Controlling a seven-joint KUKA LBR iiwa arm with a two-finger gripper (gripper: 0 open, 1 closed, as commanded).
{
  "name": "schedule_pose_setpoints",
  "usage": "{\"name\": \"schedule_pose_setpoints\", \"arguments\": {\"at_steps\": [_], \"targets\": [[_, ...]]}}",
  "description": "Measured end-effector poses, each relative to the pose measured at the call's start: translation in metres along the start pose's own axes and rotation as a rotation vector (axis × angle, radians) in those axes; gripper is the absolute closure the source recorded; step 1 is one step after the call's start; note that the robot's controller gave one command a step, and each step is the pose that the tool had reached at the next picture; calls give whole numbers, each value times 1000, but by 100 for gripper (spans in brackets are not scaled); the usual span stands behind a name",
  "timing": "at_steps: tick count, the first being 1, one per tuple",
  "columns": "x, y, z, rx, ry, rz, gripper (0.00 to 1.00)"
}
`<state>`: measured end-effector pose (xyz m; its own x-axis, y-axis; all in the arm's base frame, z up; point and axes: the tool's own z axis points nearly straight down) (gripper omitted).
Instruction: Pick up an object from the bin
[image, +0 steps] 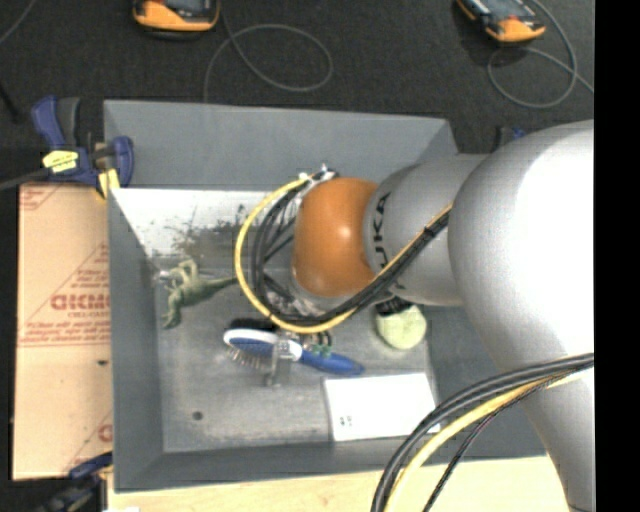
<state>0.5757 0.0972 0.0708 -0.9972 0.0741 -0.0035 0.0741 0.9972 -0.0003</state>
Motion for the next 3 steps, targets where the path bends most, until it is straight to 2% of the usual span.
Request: {"name": "schedule_pose_setpoints", "arguments": {"at_steps": [1,3], "targets": [[-1,-2,0,-2,-1,29,100],[-1,-2,-1,-2,-1,29,100]]}}
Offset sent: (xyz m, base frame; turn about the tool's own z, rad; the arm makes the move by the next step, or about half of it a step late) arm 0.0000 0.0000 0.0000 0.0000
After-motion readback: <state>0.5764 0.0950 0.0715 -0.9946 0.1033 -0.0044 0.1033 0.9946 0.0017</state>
